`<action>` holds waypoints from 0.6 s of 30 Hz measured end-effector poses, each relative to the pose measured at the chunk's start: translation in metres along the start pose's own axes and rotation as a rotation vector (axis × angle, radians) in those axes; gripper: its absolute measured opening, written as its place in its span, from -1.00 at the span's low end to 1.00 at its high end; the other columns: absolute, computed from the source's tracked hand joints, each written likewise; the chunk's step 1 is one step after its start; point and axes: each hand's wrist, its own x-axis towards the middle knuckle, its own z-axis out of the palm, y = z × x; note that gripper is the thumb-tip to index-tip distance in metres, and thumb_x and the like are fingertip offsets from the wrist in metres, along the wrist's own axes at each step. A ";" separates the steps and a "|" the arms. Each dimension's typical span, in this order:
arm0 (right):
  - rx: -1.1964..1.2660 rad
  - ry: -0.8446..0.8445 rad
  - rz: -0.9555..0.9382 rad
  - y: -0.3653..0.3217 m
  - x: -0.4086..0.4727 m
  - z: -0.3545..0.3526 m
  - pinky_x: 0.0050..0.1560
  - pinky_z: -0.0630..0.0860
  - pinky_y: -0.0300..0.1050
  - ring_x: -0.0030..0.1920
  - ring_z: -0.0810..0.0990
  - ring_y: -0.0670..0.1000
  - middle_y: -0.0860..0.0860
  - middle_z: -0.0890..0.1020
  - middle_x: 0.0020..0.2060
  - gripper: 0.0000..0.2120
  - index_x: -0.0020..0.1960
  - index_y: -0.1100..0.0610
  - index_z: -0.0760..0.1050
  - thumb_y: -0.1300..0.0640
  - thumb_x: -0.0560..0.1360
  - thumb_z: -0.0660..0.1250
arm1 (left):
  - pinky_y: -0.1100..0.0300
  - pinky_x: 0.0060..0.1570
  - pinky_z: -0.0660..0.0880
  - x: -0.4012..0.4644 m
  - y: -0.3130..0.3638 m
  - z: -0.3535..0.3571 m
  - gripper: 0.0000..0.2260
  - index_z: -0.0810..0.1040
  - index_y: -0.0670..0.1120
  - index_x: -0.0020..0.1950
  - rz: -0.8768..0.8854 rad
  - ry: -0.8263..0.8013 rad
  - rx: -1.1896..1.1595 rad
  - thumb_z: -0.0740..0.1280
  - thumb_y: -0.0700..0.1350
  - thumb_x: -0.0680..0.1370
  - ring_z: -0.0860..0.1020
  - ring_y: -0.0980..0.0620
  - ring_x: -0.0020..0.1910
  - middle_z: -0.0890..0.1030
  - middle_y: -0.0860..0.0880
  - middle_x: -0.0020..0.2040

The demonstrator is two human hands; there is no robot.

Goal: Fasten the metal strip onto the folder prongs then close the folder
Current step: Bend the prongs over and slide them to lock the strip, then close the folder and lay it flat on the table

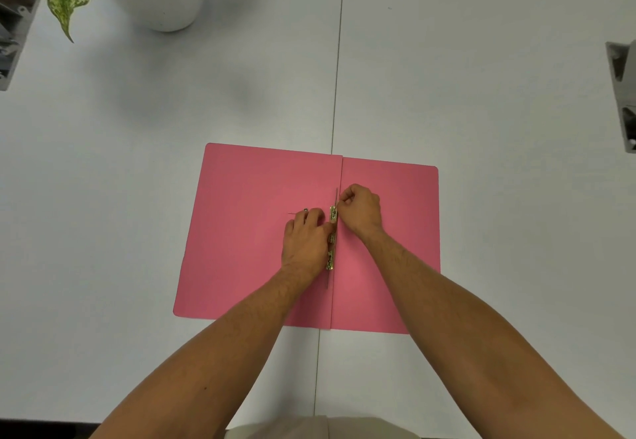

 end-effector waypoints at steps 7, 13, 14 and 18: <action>0.062 0.078 -0.109 0.027 -0.041 0.002 0.12 0.53 -0.15 0.01 0.61 0.05 0.14 0.67 0.02 -0.70 0.12 0.24 0.60 0.43 0.49 0.19 | -0.02 0.22 0.33 -0.002 0.001 0.001 -0.68 0.55 -0.01 0.24 -0.022 0.001 -0.036 0.27 -0.17 0.51 0.34 -0.11 0.31 0.44 -0.05 0.31; -0.251 0.095 -0.328 0.063 -0.083 0.006 0.38 0.37 0.03 0.29 0.52 0.13 0.12 0.60 0.25 -0.68 0.27 0.18 0.54 0.25 0.53 0.27 | 0.01 0.26 0.38 -0.003 -0.005 -0.008 -0.63 0.52 -0.01 0.30 0.001 -0.039 -0.179 0.37 -0.10 0.48 0.40 -0.11 0.29 0.50 -0.07 0.29; -0.301 0.073 -0.330 0.067 -0.088 0.007 0.42 0.30 0.04 0.36 0.46 0.12 0.12 0.55 0.32 -0.65 0.33 0.16 0.49 0.20 0.55 0.27 | 0.00 0.29 0.37 -0.006 -0.008 -0.009 -0.59 0.51 -0.03 0.31 -0.001 -0.014 -0.212 0.39 -0.11 0.47 0.41 -0.13 0.31 0.50 -0.10 0.31; -0.364 0.034 -0.295 0.083 -0.106 0.009 0.51 0.09 0.04 0.52 0.22 0.07 0.06 0.32 0.50 -0.55 0.46 0.07 0.32 0.07 0.59 0.21 | -0.05 0.41 0.28 -0.028 -0.026 -0.009 -0.56 0.49 -0.08 0.33 -0.146 0.230 -0.222 0.38 -0.14 0.45 0.37 -0.15 0.39 0.47 -0.15 0.37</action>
